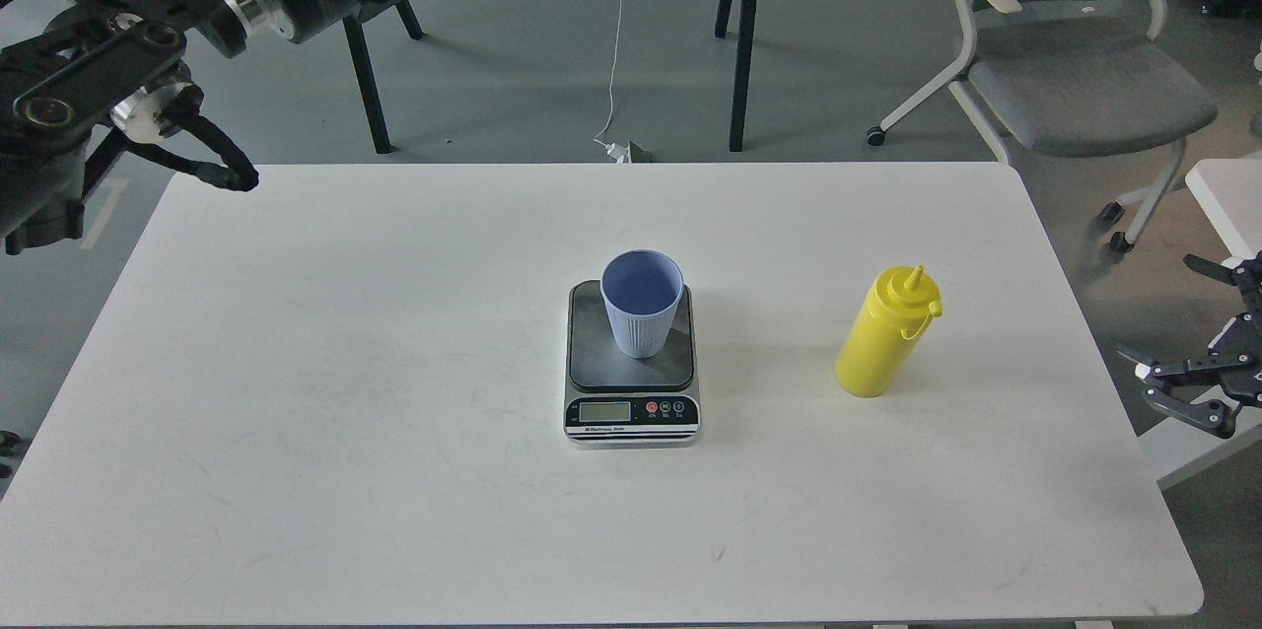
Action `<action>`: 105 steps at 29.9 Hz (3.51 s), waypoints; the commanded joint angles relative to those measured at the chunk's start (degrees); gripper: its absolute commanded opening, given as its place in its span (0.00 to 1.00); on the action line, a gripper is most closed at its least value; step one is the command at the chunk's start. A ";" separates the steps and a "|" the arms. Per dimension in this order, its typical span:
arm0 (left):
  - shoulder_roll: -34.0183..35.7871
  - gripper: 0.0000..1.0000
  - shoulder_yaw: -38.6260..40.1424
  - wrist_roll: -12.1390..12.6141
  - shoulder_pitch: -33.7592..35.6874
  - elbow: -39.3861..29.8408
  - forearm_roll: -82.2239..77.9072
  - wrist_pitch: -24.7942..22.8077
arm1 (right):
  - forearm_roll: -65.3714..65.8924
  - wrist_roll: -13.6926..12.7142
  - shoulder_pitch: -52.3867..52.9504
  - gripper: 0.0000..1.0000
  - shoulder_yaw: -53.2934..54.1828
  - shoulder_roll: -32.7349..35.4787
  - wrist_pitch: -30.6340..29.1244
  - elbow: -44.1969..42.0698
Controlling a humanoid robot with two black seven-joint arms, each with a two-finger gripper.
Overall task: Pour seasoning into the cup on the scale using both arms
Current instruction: 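Bring the right gripper low toward the yellow squeeze bottle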
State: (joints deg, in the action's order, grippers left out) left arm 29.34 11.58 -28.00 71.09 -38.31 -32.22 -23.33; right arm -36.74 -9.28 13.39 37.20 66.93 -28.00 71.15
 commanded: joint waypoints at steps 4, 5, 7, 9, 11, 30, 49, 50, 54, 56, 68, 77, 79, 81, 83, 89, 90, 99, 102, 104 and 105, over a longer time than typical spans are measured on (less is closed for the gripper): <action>-0.60 0.89 -0.42 0.00 -0.42 -0.01 -0.48 -0.31 | 0.61 0.93 -1.17 1.00 -0.11 -5.40 0.00 -0.40; -0.60 0.93 -0.42 0.00 -0.42 -0.01 -0.48 -0.57 | 0.61 1.02 -1.61 1.00 -0.11 -6.45 0.00 -0.40; -0.68 0.95 -0.42 0.00 -0.60 -0.01 -0.48 -1.01 | 0.79 1.19 -2.05 1.00 -0.02 -8.64 0.00 -0.40; -0.69 0.95 -0.42 0.00 -0.95 -0.01 -0.48 -1.36 | 1.05 1.19 -2.31 0.99 -0.19 -9.79 0.00 -0.22; -0.77 0.95 -0.42 0.00 -1.04 -0.01 -0.48 -1.45 | 1.75 1.19 -3.28 0.99 -0.19 -10.93 0.00 0.04; -1.04 0.98 -0.77 0.00 -1.57 -0.36 -0.83 -2.33 | 10.63 1.19 -4.86 0.99 2.97 -21.84 0.00 0.04; -0.95 0.99 -0.85 0.00 -2.53 -0.45 -1.01 -3.91 | 10.81 1.19 -4.95 1.00 6.84 -21.31 0.00 -0.66; -0.95 0.99 -0.86 0.00 -2.53 -0.45 -1.01 -4.35 | 10.81 1.19 -5.04 1.00 6.84 -21.31 0.00 -0.75; -0.77 0.99 -1.64 0.00 -2.62 -0.54 -1.09 -4.67 | 10.90 1.19 -6.01 0.99 6.92 -21.31 0.00 -1.80; -0.69 0.99 -2.87 0.00 -2.54 -0.45 -1.27 -4.67 | 11.25 1.19 -6.44 0.99 6.92 -21.57 0.00 -3.55; -0.95 0.99 -3.84 0.00 -3.68 -0.45 -3.29 -4.67 | 14.15 1.28 -7.50 0.99 7.54 -23.16 0.00 -10.07; -0.95 0.99 -3.84 0.00 -4.29 -0.45 -4.96 -4.67 | 15.99 1.28 -7.77 0.99 8.94 -25.70 0.00 -7.08; -0.95 0.99 -3.93 0.00 -4.64 -0.45 -4.96 -4.67 | 16.08 1.28 -7.77 0.99 9.30 -27.10 0.00 -6.99; -0.95 0.99 -3.93 0.00 -4.64 -0.45 -5.40 -4.67 | 16.08 1.28 -7.77 0.99 10.43 -28.51 0.00 -7.08; -0.95 0.99 -3.93 0.00 -4.73 -0.45 -6.19 -4.67 | 16.17 1.28 -7.77 0.99 11.58 -29.83 0.00 -7.25; -0.95 0.99 -3.93 0.00 -5.43 -0.45 -7.07 -4.67 | 16.17 1.28 -7.85 0.99 12.11 -31.15 0.00 -7.52; -0.95 0.99 -3.93 0.00 -5.43 -0.45 -7.07 -4.67 | 16.17 1.28 -7.85 0.99 12.37 -31.33 0.00 -7.52; -1.04 0.99 -3.93 0.00 -5.43 -0.45 -7.07 -4.67 | 16.17 1.28 -8.20 0.99 15.62 -34.05 0.00 -7.52; -1.04 0.99 -3.93 0.00 -5.52 -0.45 -7.07 -4.67 | 16.26 1.28 -8.20 0.99 15.71 -35.11 0.00 -7.52; -1.12 0.99 -3.93 0.00 -5.52 -0.45 -7.24 -4.67 | 16.26 1.28 -8.20 0.99 15.71 -35.55 0.00 -7.52; -1.12 0.99 -3.93 0.00 -5.52 -0.45 -7.33 -4.67 | 16.26 1.28 -8.12 0.99 15.71 -35.72 0.00 -7.52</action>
State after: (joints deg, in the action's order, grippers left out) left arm 28.26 7.64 -28.00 65.57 -38.76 -39.31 -28.00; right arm -20.50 -8.00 5.18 52.89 31.88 -28.00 63.63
